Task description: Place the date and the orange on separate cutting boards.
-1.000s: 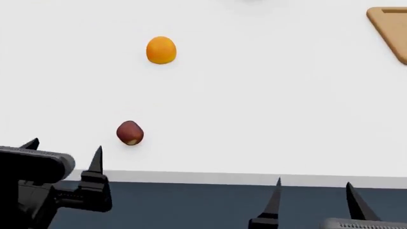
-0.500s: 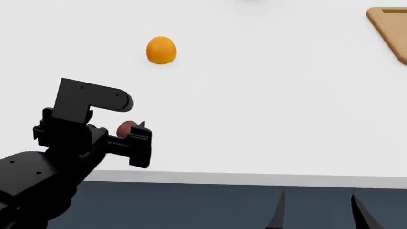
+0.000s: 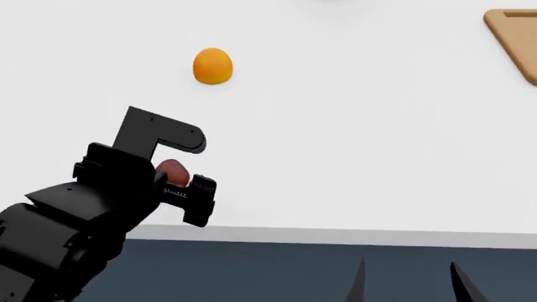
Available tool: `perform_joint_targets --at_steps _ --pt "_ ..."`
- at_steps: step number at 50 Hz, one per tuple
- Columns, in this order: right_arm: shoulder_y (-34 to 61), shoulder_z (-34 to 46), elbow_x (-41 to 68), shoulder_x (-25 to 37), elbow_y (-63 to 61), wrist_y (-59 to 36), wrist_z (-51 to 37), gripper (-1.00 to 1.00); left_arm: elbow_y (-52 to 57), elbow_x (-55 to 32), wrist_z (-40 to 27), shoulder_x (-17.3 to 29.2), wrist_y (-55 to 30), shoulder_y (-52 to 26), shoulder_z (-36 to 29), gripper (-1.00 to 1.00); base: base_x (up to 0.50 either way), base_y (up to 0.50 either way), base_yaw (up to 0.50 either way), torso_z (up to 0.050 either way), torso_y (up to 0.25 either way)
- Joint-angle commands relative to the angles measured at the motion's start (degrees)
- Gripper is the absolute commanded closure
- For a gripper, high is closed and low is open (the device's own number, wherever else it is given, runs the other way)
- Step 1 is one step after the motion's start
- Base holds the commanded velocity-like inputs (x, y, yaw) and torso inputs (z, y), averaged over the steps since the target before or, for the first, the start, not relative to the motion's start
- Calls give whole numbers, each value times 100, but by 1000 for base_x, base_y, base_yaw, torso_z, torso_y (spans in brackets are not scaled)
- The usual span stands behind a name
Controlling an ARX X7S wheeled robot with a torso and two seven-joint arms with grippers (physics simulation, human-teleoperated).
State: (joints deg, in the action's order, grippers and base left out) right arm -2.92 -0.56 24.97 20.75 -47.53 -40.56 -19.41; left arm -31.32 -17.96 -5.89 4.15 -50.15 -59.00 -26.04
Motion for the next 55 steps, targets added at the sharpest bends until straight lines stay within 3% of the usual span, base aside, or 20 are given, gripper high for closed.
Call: perform_joint_targets --at_steps 1,21,22,33,38,44,48,51,55 --pt "-3 26 -100 -108 82 10 164 -100 -1166 41 457 -285 506 -426 -206 -100 0 0 0 0 0" --pt "-181 121 -84 -112 19 93 118 -100 -1474 -209 397 -260 633 -330 -577 -100 0 0 0 0 0" --pt "-176 136 -93 -107 27 99 119 -100 -1409 -237 362 -243 604 -339 -552 100 11 0 0 0 0" --pt "-80 203 -72 -96 130 93 128 -100 349 -596 -99 232 -147 -69 -257 100 0 0 0 0 0" --pt "-69 250 -56 -108 128 85 119 -100 363 -631 -112 355 -132 -229 -143 100 0 0 0 0 0" --pt "-44 63 200 -71 -113 -69 105 -100 1756 -862 -526 854 -340 283 312 100 0 0 0 0 0" --pt "41 -367 467 40 -134 -171 119 -100 3317 -1242 -858 1439 -716 1109 868 100 0 0 0 0 0" --pt "-1 -826 800 67 -284 -263 77 -100 4615 -1731 -1117 1944 -941 1897 1777 100 0 0 0 0 0" --pt "48 -999 961 139 -457 -442 -35 -100 5670 -2255 -1357 2268 -1140 2744 2809 100 0 0 0 0 0"
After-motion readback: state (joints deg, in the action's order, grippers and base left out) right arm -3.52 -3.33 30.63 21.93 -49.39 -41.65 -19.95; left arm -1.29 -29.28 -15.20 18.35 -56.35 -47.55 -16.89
